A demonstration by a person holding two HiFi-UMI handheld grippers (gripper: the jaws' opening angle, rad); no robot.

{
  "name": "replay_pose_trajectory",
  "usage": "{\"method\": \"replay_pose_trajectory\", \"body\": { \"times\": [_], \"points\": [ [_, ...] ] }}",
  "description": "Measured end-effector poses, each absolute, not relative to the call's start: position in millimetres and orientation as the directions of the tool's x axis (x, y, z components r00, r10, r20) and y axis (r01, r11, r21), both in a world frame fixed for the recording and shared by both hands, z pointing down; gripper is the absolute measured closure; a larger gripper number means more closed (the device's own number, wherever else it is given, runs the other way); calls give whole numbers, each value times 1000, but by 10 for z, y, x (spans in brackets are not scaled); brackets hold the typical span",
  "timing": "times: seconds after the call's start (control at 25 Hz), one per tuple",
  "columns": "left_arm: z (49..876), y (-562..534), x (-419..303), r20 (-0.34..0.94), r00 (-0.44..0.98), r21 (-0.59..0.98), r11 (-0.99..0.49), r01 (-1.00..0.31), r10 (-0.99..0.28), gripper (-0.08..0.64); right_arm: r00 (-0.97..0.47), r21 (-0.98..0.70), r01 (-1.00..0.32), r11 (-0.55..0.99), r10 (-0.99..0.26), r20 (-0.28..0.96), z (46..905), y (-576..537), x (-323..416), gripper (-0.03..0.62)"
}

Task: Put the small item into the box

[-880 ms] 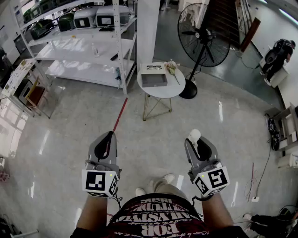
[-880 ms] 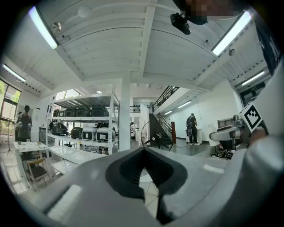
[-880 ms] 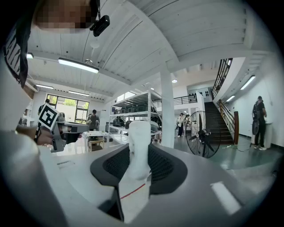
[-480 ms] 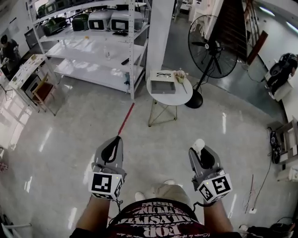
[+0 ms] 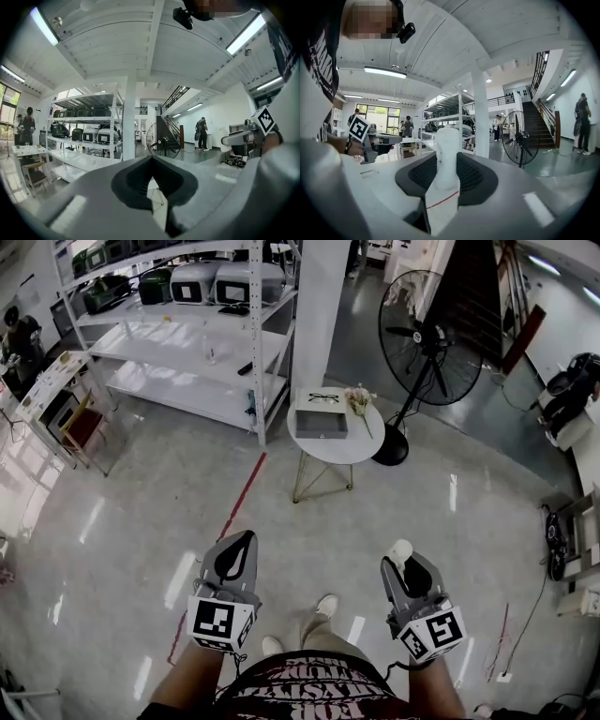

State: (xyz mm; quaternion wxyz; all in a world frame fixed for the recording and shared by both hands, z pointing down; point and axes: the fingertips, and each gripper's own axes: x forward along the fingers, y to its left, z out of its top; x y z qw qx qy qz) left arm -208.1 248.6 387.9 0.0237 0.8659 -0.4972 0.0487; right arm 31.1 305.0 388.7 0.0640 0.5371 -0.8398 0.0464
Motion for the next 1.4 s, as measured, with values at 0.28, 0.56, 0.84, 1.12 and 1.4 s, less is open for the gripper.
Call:
{"method": "replay_pose_trajectory", "body": {
  "times": [0.28,0.56,0.84,1.12,1.4],
  "points": [
    [3860,1873,-1483,120,508,-29,-514,-857,-853,560,-417,-53,-909,414,-898,140,3969,2481,863,440],
    [3882,1357,-981,134,513,-12,-519,-855,-848,560,-433,-98,-901,423,-889,151,4092,2015,1264,440],
    [3742,1031,-834,133,441,-33,-449,-893,-887,560,-483,-113,-875,471,-866,128,4033,1612,1504,440],
    [3577,943,-664,107,392,-57,-399,-915,-914,560,-530,-118,-847,519,-842,103,3960,1410,1701,440],
    [3488,858,-506,80,403,-56,-408,-911,-912,560,-528,-113,-848,518,-843,97,3908,1345,1873,440]
  ]
}}
